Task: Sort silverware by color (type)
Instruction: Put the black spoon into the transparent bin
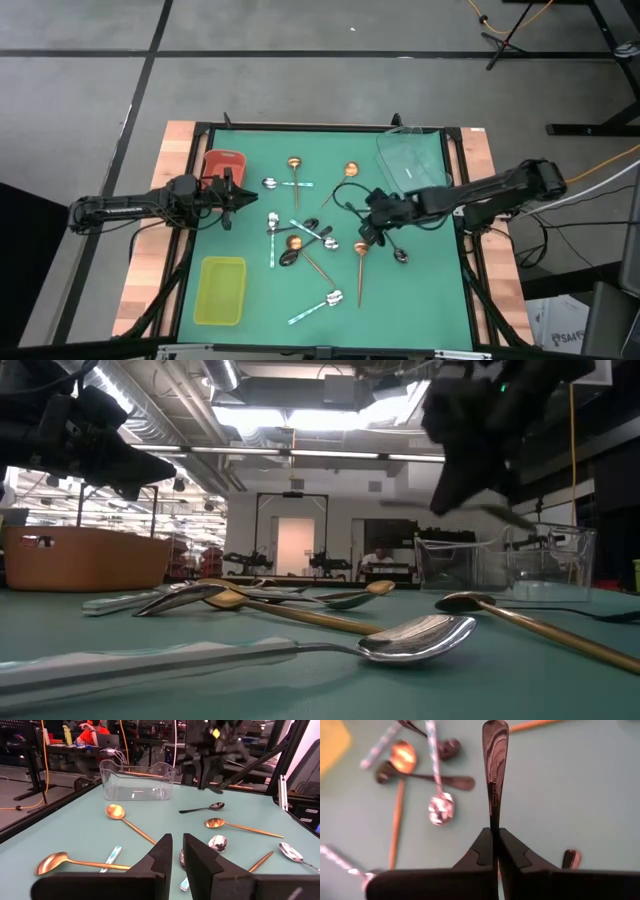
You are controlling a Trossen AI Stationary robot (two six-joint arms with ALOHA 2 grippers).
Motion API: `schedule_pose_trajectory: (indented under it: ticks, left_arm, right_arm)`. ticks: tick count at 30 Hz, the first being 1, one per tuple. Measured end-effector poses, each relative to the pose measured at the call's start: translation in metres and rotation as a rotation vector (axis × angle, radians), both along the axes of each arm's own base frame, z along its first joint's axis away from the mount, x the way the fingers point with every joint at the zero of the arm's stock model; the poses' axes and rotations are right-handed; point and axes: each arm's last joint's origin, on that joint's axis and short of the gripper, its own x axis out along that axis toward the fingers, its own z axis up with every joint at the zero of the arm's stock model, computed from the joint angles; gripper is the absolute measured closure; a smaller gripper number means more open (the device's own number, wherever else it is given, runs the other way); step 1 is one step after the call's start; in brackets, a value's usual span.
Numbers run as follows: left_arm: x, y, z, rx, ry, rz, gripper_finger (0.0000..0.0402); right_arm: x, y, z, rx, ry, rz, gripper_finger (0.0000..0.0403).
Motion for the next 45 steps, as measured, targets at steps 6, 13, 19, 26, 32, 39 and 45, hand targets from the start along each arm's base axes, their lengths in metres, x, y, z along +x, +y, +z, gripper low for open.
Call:
schedule_pose_trajectory:
  ticks: [6,13,19,26,32,39,45]
  left_arm:
    - [0.000,0.000,0.000,0.000,-0.001,0.000,0.0363]
    - [0.000,0.000,0.000,0.000,-0.001,0.000,0.0363]
    - [0.000,0.000,0.000,0.000,-0.001,0.000,0.0363]
    - [0.000,0.000,0.000,0.000,-0.001,0.000,0.0363]
    - [0.000,0.000,0.000,0.000,-0.001,0.000,0.0363]
    - [0.000,0.000,0.000,0.000,-0.001,0.000,0.0363]
    - [0.000,0.000,0.000,0.000,-0.001,0.001,0.0363]
  right_arm:
    - [-0.019,-0.003,0.032,0.008,-0.127,0.015,0.0403]
    - [-0.042,-0.007,0.061,-0.009,-0.260,0.031,0.0403]
    - [-0.064,-0.013,0.078,-0.061,-0.324,-0.008,0.0403]
    - [-0.091,-0.021,0.090,-0.150,-0.351,-0.069,0.0403]
    - [-0.110,-0.026,0.101,-0.255,-0.395,-0.069,0.0403]
    - [-0.120,-0.037,0.107,-0.350,-0.413,-0.111,0.0403]
    - [-0.120,-0.061,0.106,-0.406,-0.356,-0.159,0.0403]
